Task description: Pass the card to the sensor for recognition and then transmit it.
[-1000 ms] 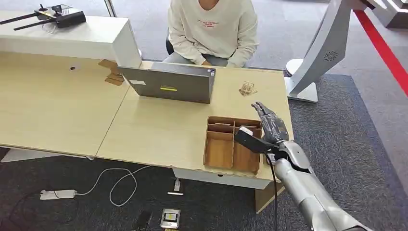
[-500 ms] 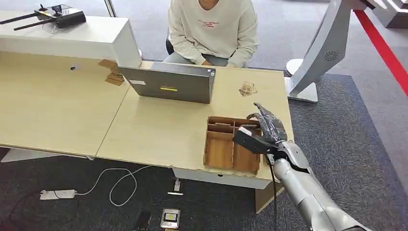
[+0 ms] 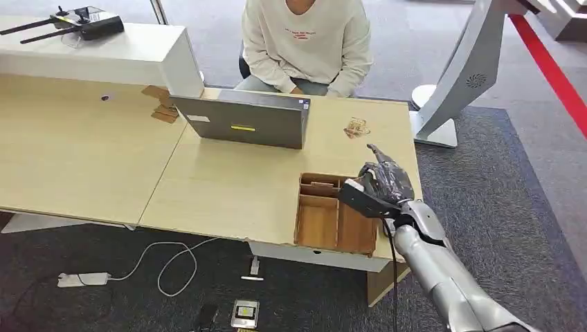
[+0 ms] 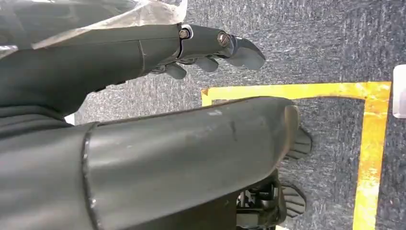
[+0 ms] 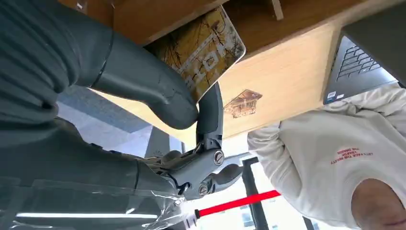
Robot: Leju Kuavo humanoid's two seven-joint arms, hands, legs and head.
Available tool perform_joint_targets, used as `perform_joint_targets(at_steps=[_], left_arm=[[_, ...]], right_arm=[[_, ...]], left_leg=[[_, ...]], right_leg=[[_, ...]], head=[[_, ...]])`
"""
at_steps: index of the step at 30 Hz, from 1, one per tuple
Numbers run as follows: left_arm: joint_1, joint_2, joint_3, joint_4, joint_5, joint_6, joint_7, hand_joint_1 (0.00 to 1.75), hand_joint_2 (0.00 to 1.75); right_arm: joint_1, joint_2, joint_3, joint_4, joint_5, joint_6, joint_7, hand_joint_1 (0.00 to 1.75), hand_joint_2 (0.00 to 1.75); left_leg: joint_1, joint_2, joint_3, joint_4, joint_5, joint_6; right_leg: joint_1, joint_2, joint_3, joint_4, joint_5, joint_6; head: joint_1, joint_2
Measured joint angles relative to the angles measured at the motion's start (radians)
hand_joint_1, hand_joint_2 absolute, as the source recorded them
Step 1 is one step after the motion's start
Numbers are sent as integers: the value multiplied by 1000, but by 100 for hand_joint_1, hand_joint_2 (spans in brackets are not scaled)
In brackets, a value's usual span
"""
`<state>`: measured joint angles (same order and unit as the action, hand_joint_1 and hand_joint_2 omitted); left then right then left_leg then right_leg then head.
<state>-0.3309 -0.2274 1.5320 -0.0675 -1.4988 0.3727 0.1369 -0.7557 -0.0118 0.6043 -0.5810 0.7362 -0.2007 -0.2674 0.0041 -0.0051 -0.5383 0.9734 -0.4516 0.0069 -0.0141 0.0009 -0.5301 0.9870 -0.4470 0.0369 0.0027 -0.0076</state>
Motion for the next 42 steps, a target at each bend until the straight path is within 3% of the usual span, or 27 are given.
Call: perform_joint_targets(at_steps=[9, 10, 12, 14, 16, 17, 20, 42], left_arm=[[0, 2, 0, 0, 0, 0, -24, 0, 0], [0, 2, 0, 0, -1, 0, -24, 0, 0], [1, 3, 0, 0, -3, 0, -26, 0, 0], [1, 5, 0, 0, -6, -3, -28, 0, 0], [1, 6, 0, 0, -10, -5, -30, 0, 0], [1, 6, 0, 0, -11, -5, -30, 0, 0], [1, 9, 0, 0, -14, -8, -33, 0, 0], [3, 19, 0, 0, -39, -17, -76, 0, 0]], right_arm=[[1, -4, -8, -1, -2, -30, 30, 161, 175], [1, -6, -9, -1, -3, -31, 31, 147, 175], [1, -8, -11, -2, -3, -32, 32, 141, 175], [1, -10, -16, -2, -3, -37, 36, 120, 175], [2, -12, -18, -2, -3, -42, 39, 124, 175], [3, -13, -20, -2, -3, -44, 39, 157, 175], [6, -14, -23, -6, -3, -51, 41, 175, 175], [-31, -23, -83, -18, -36, -183, 18, 175, 175]], left_leg=[[0, 0, 0, 0, 0, 0], [0, 0, 0, 0, 0, 0], [0, 0, 0, 0, 0, 0], [0, 0, 0, 0, 0, 0], [0, 0, 0, 0, 0, 0], [0, 0, 1, 0, 0, 0], [0, 0, 1, 0, 0, 0], [0, 0, 0, 0, 0, 0]], right_leg=[[0, 0, 0, 0, 0, 0], [0, 0, 0, 0, 0, 0], [0, 0, 0, 0, 0, 0], [0, 0, 0, 0, 0, 0], [0, 0, 0, 0, 0, 0], [0, 0, 0, 0, 0, 0], [0, 0, 0, 0, 0, 0], [0, 0, 0, 0, 0, 0]], head=[[0, 0], [0, 0], [0, 0], [0, 0], [0, 0], [0, 0], [0, 0], [0, 0]])
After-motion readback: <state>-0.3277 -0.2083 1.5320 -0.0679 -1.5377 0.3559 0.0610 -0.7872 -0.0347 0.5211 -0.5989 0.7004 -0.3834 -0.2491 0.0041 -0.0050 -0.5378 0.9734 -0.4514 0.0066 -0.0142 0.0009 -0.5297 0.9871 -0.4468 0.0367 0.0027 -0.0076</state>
